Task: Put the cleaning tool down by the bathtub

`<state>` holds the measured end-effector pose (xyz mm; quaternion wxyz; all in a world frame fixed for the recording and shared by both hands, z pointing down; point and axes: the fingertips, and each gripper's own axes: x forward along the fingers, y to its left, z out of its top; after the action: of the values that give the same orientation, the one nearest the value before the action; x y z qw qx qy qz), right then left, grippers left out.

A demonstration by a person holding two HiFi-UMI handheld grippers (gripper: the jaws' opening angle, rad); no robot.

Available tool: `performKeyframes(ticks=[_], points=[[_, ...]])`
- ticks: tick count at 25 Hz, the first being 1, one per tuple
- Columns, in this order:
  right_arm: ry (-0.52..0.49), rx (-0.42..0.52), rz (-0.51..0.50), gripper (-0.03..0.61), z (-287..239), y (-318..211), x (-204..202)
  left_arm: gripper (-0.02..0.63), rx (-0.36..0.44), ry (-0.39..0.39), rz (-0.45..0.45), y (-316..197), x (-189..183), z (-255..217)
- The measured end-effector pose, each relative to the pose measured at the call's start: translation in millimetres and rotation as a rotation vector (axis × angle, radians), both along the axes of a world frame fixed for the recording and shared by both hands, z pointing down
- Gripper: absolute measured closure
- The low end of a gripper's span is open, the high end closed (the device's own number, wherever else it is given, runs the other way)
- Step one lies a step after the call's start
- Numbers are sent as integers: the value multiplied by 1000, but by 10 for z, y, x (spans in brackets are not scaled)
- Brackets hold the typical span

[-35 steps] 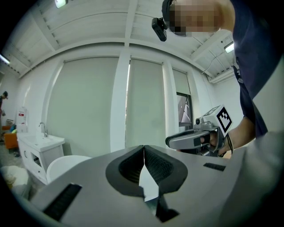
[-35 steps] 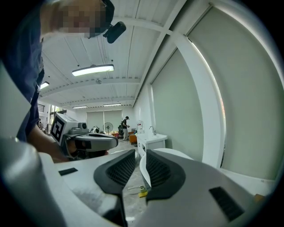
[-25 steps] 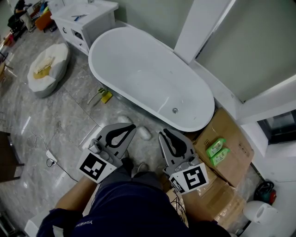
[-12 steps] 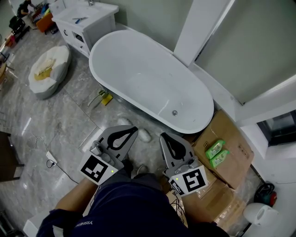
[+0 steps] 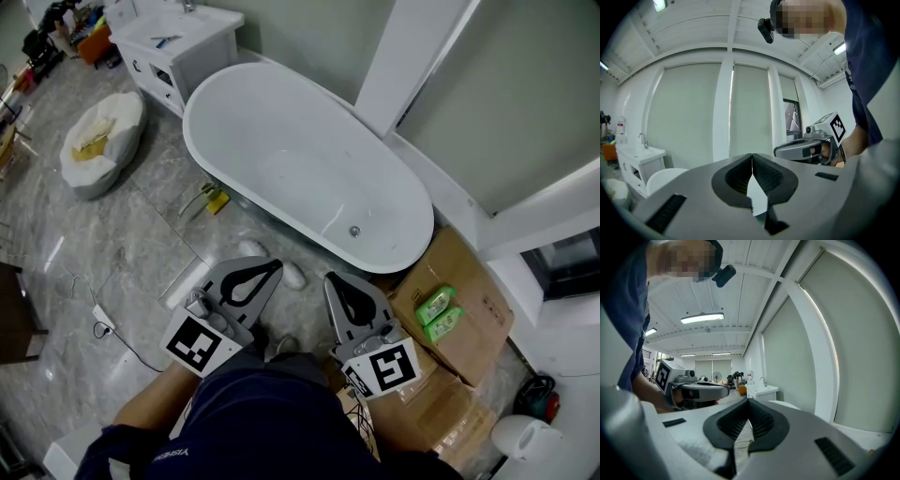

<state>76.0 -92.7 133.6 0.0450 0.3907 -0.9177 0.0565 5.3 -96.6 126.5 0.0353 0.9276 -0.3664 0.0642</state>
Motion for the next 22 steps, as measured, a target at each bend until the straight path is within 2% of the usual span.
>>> performKeyframes(ticks=[22], points=[[7, -8, -8, 575, 51, 26, 59, 582, -5, 15, -9, 33, 74, 20]])
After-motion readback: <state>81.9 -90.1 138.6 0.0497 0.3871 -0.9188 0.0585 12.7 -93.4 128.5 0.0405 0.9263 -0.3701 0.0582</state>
